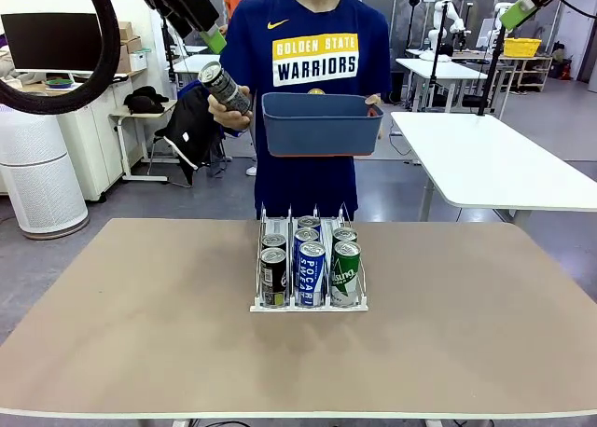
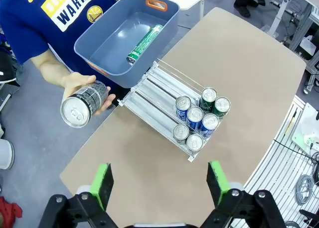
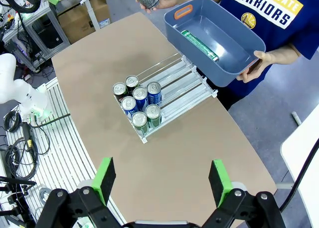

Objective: Fill the beverage cans into the dispenser.
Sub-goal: Pick up the Pepsi coke handed by the human.

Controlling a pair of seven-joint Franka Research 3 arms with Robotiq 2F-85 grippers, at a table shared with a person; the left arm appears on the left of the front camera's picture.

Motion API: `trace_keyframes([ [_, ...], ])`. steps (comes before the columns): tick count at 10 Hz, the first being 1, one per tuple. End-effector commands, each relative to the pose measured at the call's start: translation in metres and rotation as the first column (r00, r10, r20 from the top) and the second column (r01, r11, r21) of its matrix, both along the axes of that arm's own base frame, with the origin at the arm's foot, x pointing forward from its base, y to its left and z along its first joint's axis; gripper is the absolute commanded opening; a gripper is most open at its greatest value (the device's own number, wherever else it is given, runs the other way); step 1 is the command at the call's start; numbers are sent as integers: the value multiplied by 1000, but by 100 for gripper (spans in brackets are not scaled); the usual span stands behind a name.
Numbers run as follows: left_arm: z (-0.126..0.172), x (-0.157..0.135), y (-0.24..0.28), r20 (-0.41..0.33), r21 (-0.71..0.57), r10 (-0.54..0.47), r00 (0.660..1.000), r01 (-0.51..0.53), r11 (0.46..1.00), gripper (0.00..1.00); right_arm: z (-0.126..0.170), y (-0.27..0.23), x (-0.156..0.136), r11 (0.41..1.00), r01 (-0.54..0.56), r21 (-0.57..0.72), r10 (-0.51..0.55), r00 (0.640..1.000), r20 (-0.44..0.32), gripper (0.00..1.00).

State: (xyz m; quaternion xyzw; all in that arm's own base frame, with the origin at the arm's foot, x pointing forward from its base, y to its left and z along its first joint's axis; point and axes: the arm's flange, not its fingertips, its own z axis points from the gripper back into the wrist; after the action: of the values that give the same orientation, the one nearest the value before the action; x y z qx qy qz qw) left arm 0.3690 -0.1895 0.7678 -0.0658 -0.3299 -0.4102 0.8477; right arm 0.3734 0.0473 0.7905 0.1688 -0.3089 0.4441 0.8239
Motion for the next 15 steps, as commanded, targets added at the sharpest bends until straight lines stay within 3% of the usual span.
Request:
trace_keyframes([
  [1,4,-5,1,-8,7,-6,1000,6,1000,100,-1,0,0,1000,-1,0,1,1000,-1,100],
  [15,1,-1,0,2,0,-1,1000,1,1000,100,-1,0,0,1000,-1,0,1,1000,-1,100],
])
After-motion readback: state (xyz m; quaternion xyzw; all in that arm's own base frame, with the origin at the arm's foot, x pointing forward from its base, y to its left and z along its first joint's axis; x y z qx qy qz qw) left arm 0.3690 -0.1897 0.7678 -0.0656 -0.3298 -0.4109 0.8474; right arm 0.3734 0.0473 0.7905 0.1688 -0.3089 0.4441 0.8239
